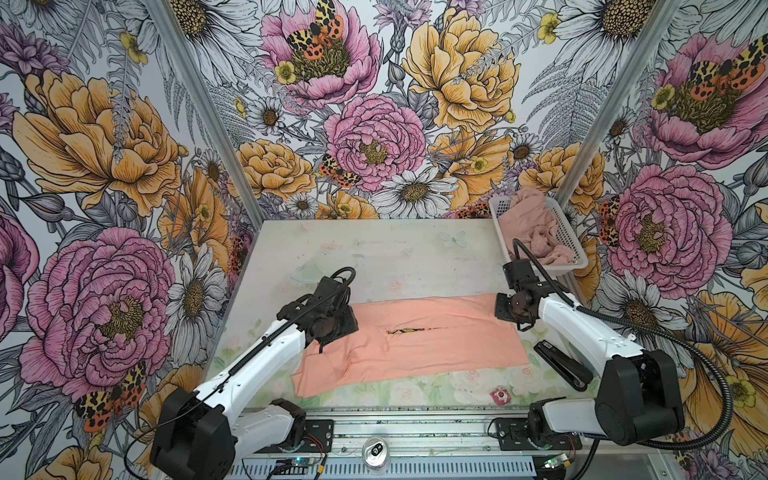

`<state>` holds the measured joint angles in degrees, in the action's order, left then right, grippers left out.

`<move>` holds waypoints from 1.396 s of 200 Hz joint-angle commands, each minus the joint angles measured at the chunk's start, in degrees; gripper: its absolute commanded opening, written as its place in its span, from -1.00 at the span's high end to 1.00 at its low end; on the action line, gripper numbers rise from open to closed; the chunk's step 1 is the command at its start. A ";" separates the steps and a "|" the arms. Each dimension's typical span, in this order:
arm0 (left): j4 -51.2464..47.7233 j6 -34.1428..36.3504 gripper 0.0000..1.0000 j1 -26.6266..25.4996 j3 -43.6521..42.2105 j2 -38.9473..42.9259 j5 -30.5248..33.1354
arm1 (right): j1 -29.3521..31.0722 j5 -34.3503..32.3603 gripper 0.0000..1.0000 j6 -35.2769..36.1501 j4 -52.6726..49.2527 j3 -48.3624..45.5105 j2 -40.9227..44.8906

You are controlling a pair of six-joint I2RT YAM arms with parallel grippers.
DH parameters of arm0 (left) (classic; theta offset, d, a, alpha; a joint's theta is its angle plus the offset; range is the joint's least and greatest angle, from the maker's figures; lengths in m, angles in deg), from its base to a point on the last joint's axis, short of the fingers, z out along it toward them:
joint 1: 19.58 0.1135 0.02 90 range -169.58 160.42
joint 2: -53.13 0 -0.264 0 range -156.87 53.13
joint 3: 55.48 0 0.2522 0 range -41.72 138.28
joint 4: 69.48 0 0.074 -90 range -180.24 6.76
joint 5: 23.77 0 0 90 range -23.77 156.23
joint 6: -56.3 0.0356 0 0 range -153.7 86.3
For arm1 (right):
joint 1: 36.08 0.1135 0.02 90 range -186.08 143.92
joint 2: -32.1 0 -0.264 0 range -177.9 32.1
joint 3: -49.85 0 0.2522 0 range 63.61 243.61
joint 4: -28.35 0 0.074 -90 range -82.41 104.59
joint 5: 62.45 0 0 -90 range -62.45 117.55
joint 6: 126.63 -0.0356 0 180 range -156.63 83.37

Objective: Fold and stack the mixed laundry pile

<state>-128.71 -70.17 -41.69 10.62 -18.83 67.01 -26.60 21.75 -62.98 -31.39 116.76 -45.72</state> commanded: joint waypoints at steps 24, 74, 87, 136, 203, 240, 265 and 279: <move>2.41 12.02 -0.11 2.59 8.74 -14.34 8.85 | 0.59 0.33 0.60 -1.69 1.48 1.25 -0.61; 2.10 17.50 -0.07 1.58 13.99 -25.39 15.07 | 0.66 0.09 0.59 -2.00 1.92 0.52 -0.74; 1.67 18.15 -0.05 1.46 14.73 -26.87 16.89 | 0.68 0.19 0.59 -1.95 2.12 0.34 -0.96; -0.47 20.57 0.02 2.29 17.04 -31.07 18.32 | 0.72 0.00 0.59 -1.78 2.38 0.03 -1.22; -3.81 21.68 0.14 4.96 18.00 -31.81 19.59 | 0.72 -0.18 0.59 -1.95 2.56 -0.03 -1.17; -4.12 22.13 0.23 7.80 16.91 -30.19 20.19 | 0.68 -0.16 0.59 -1.89 2.65 0.13 -1.20; -4.42 22.46 0.26 9.82 16.73 -30.07 20.56 | 0.72 -0.17 0.59 -1.95 2.65 0.33 -1.19; -4.39 22.45 0.27 10.41 16.75 -29.77 20.59 | 0.67 -0.22 0.59 -1.86 2.65 0.39 -1.19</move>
<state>-132.67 -48.49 -32.66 27.40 -50.48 85.50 -26.23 21.79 -64.22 -29.73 116.80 -46.46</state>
